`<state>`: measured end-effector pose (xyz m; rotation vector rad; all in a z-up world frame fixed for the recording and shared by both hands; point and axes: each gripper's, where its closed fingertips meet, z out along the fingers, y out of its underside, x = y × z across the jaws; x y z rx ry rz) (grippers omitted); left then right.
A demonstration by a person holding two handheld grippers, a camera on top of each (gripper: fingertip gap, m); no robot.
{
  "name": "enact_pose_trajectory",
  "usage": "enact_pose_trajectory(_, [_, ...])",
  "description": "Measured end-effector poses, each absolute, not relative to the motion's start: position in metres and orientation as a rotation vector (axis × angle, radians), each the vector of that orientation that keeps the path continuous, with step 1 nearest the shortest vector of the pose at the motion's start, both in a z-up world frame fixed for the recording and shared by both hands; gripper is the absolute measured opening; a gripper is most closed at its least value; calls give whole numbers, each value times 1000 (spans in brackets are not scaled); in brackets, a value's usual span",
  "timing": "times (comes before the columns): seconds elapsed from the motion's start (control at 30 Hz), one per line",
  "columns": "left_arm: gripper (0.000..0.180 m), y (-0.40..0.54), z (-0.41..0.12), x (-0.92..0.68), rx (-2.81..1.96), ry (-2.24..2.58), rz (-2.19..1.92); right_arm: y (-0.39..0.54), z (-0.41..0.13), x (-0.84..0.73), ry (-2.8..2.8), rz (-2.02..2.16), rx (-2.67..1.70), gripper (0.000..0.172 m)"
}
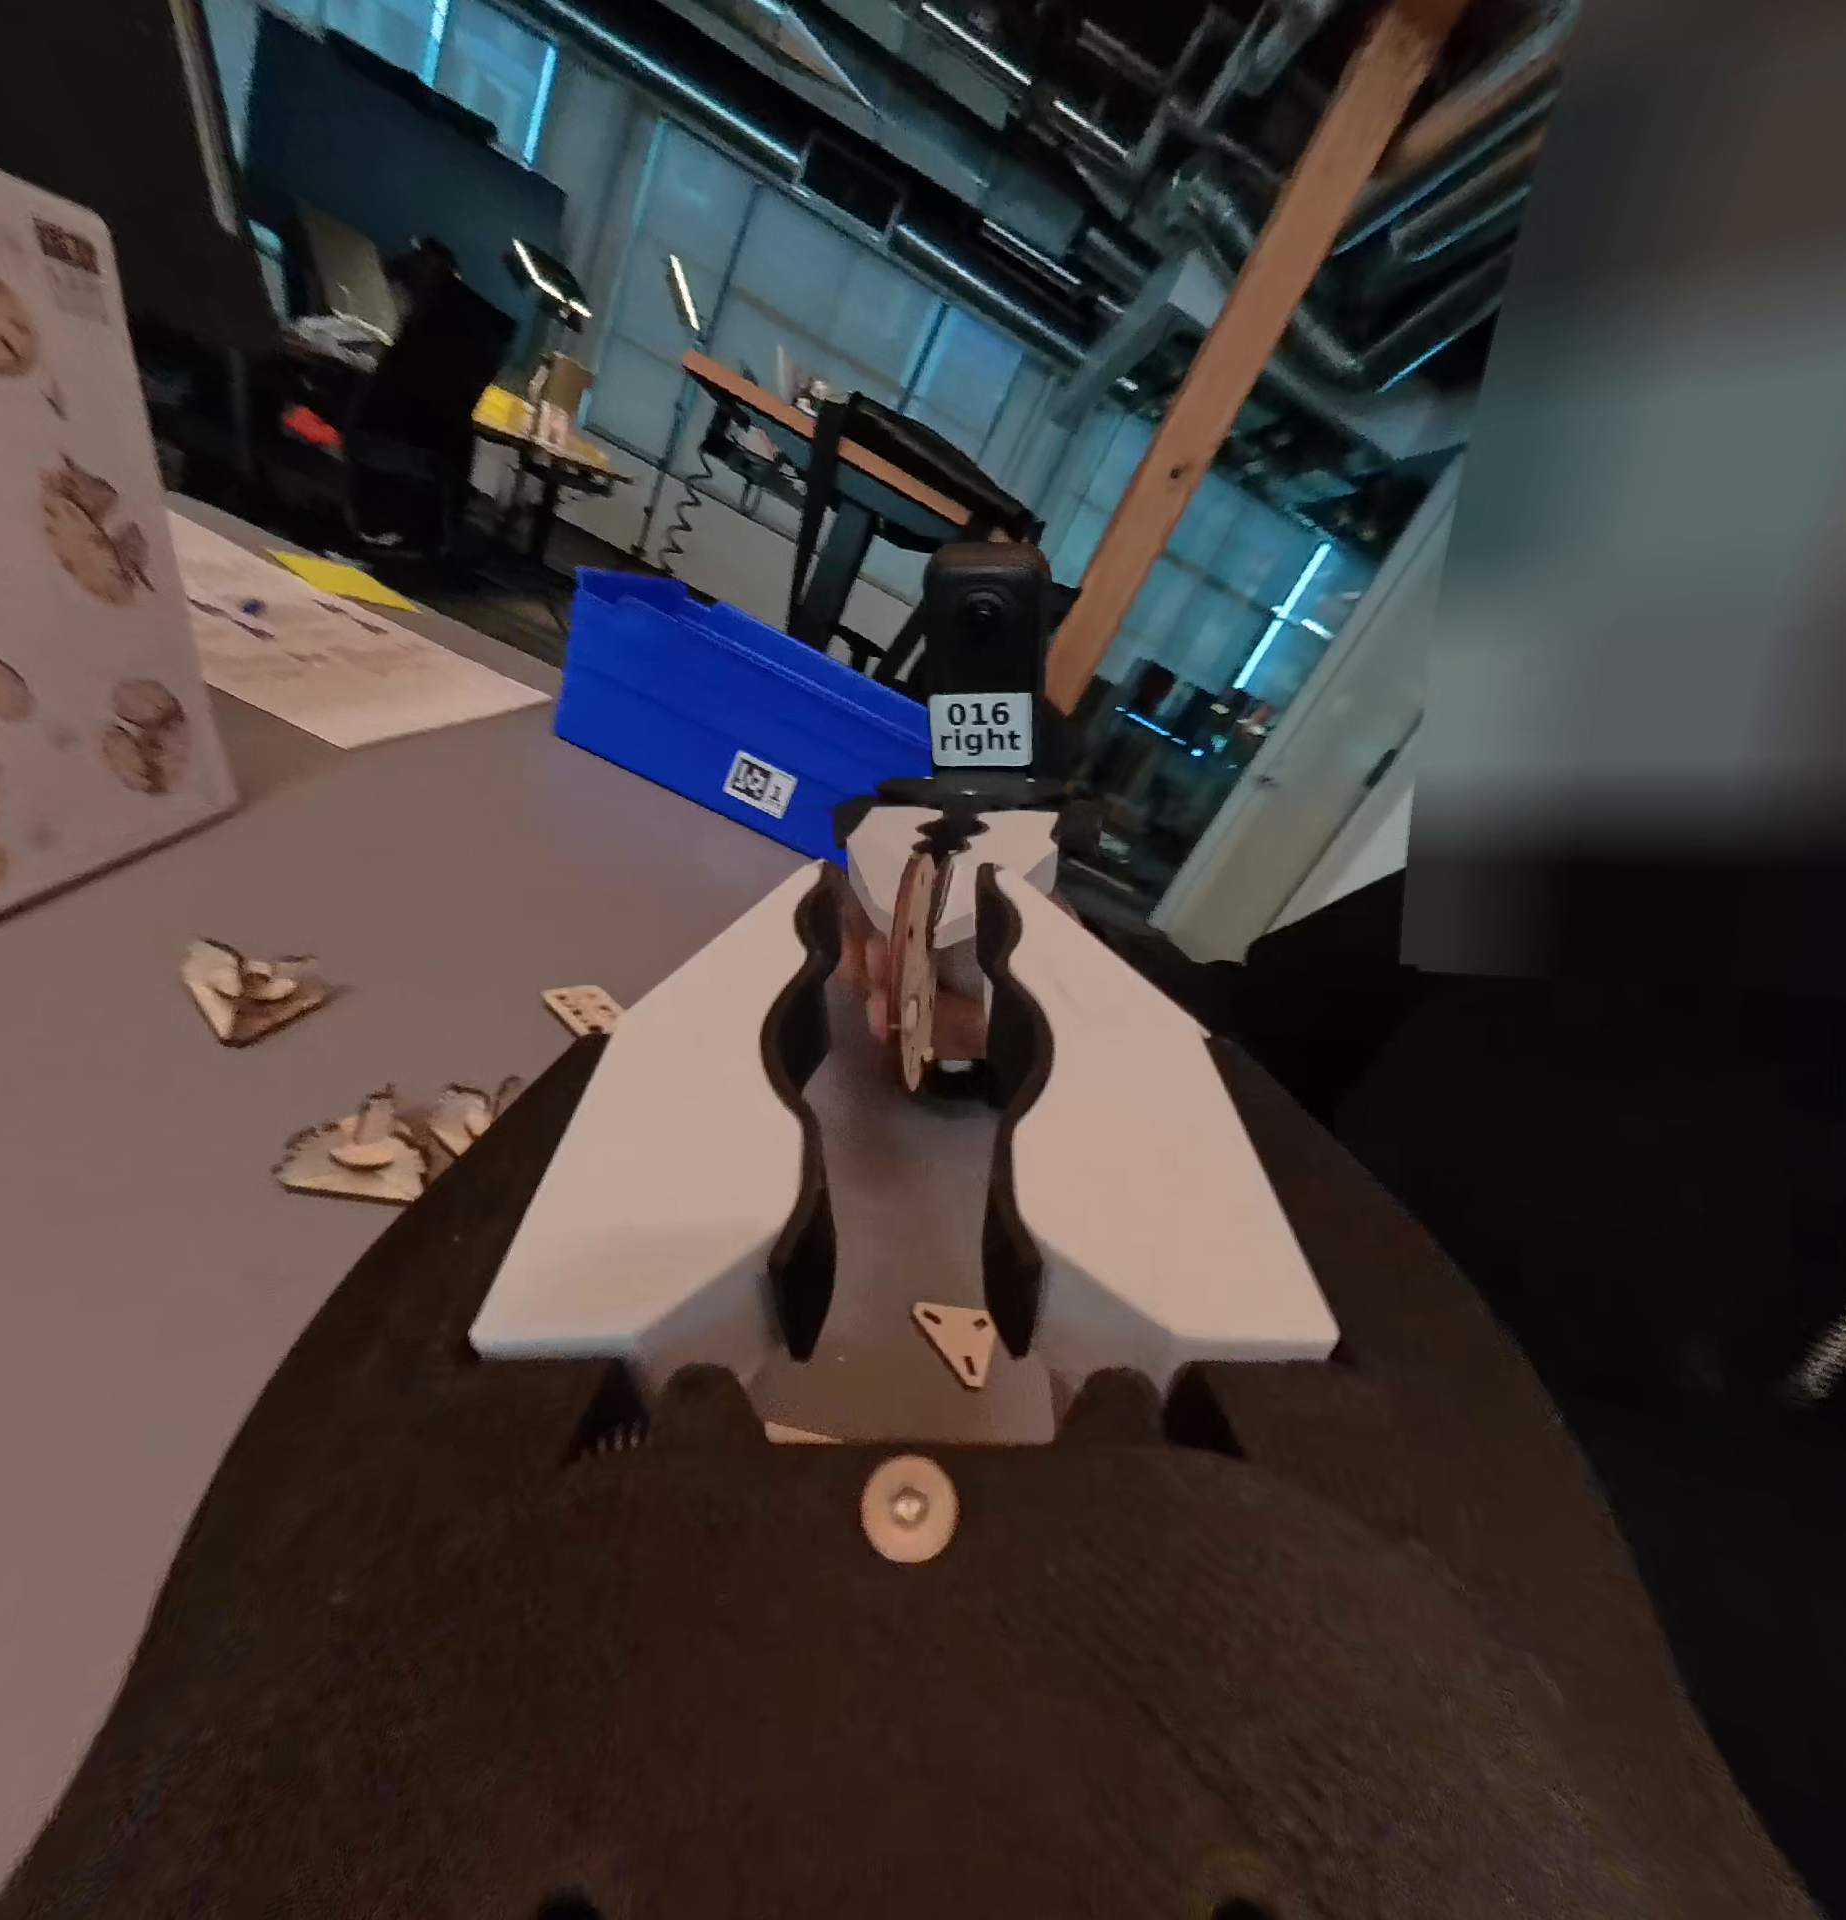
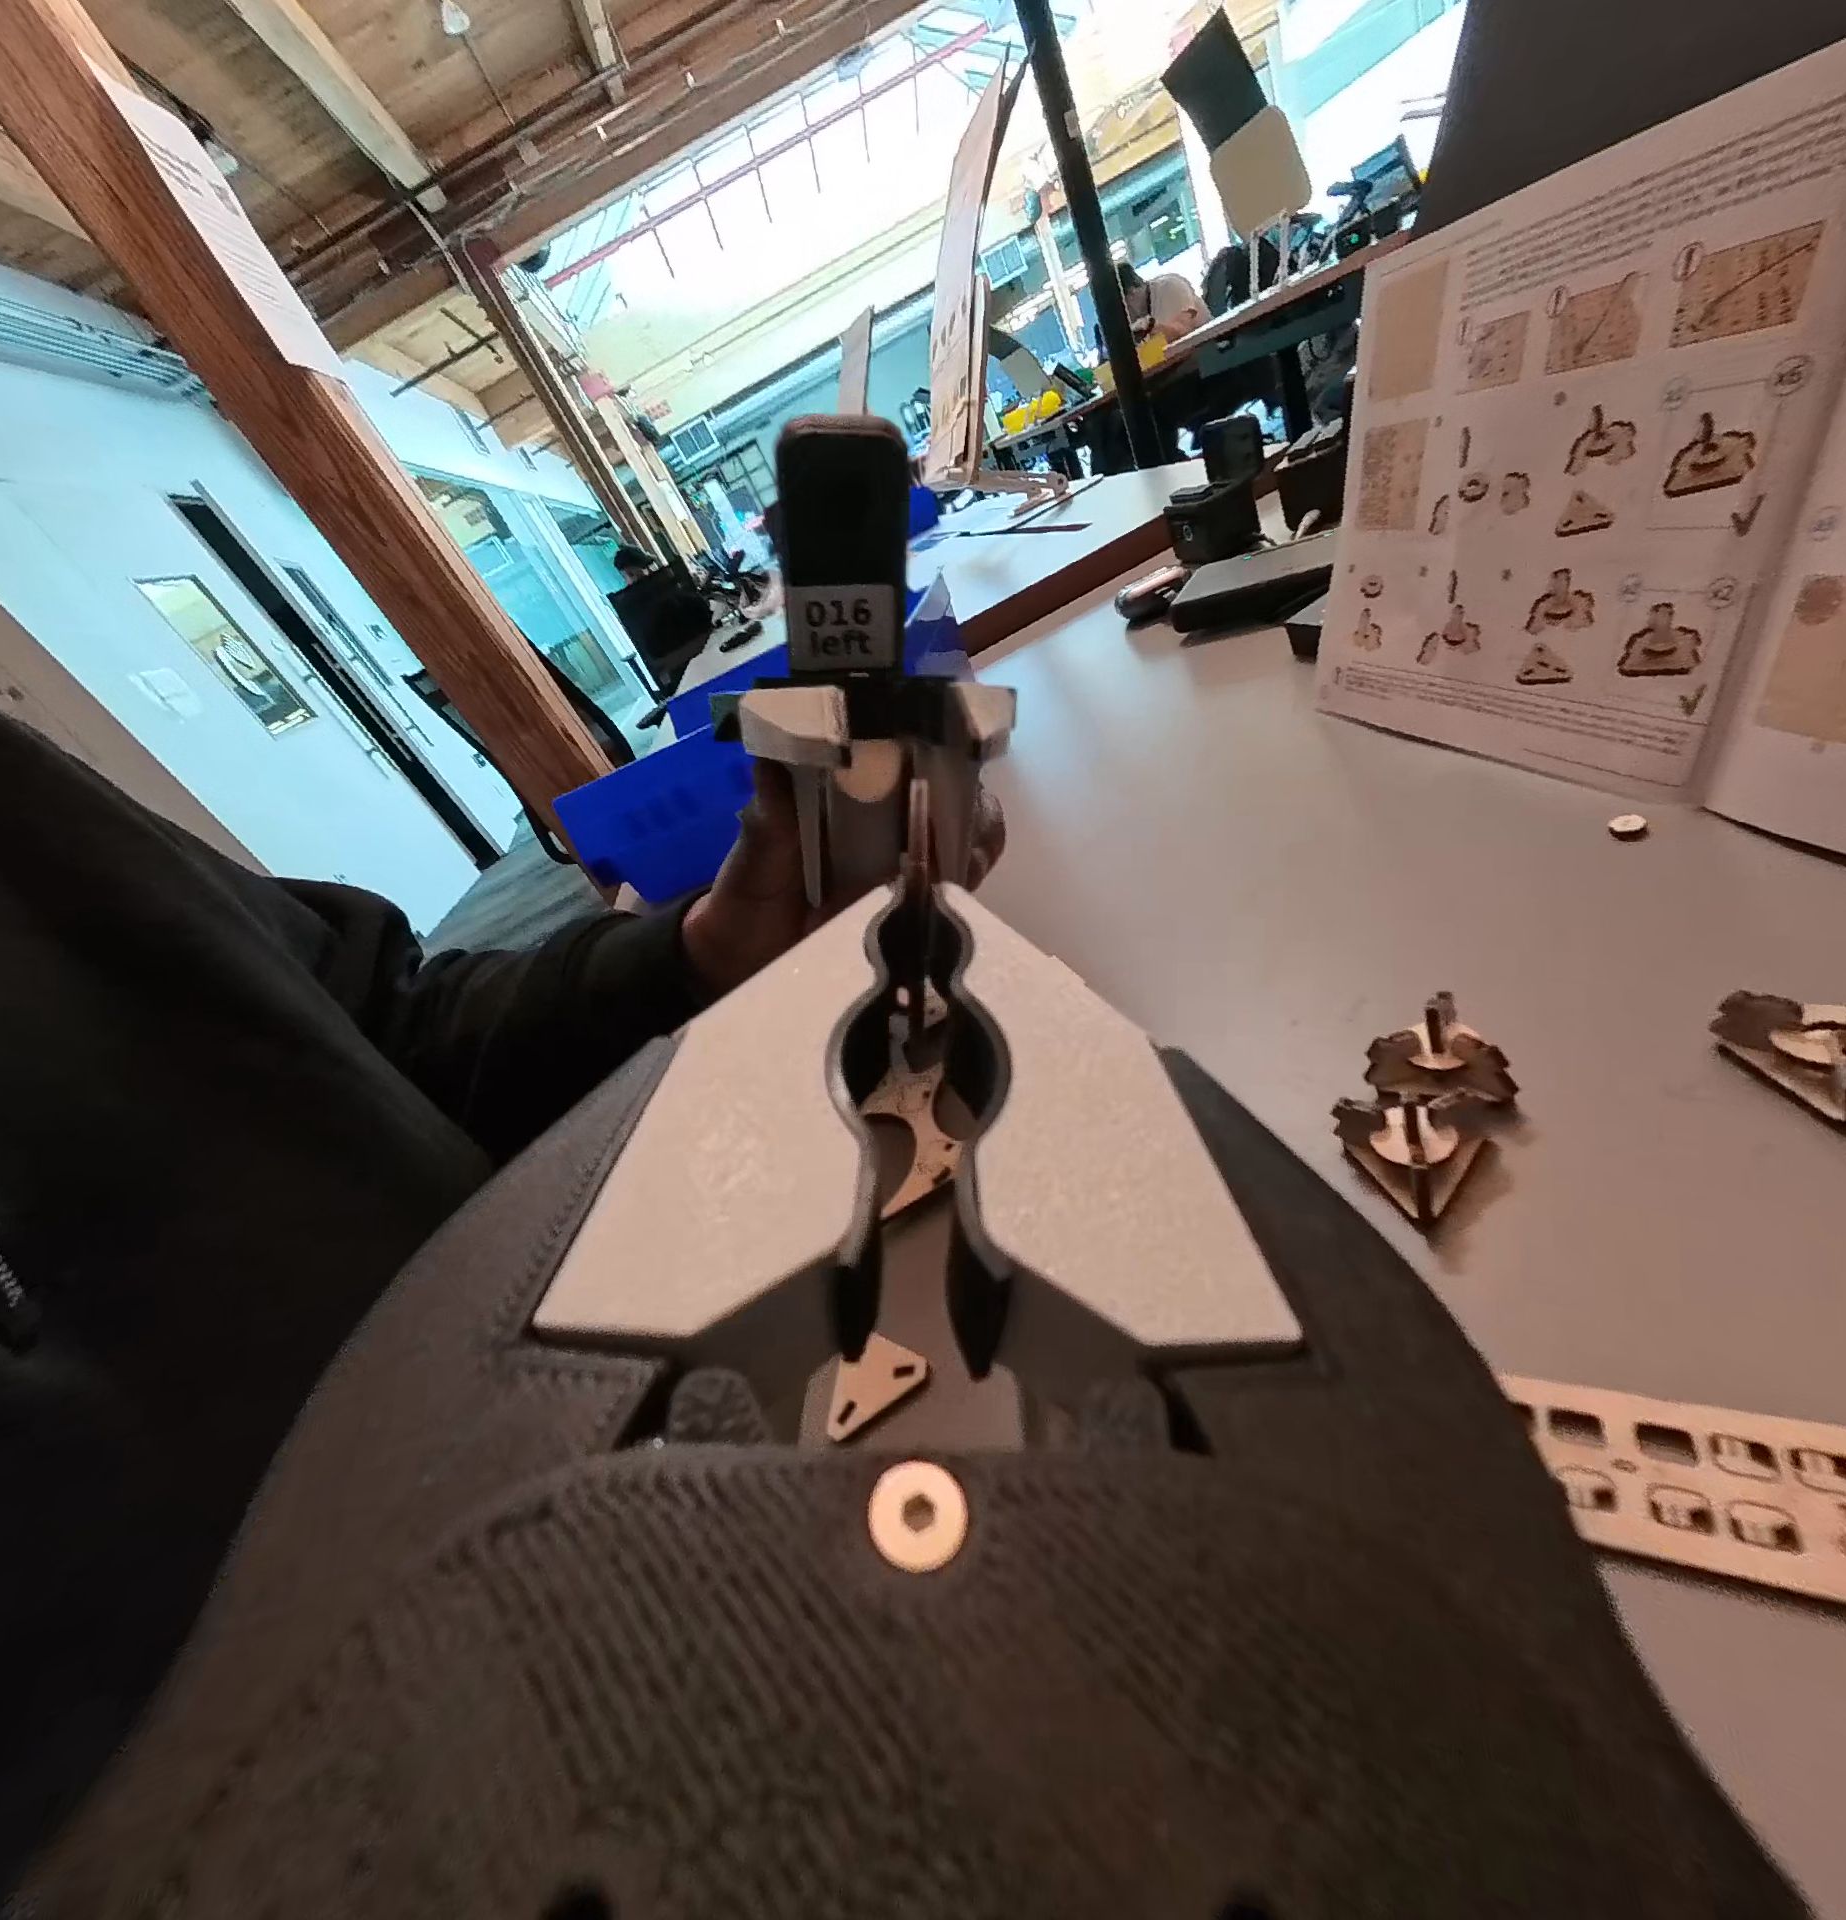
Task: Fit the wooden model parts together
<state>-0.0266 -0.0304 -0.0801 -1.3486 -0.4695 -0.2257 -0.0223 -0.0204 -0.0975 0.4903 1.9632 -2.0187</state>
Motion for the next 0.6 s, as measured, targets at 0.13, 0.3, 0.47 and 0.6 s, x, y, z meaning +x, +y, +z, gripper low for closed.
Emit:
enact_pose_trajectory(0.13, [18, -25, -83, -21, -1348, -465, -331, -19, -93, -22, 1925, -2043, 482, 0])
enact_pose_trajectory(0.3, [3, -23, -85, -20, -1355, -459, -332, -22, -93, -18, 1919, -2039, 462, 0])
enact_pose_trajectory(0.47, [0, -23, -84, -19, -1363, -453, -313, -22, -93, -20, 1925, -2058, 476, 1])
enact_pose_trajectory(0.6, [1, -37, -78, -33, -1314, -512, -221, -18, -100, -33, 2047, -2107, 564, 13])
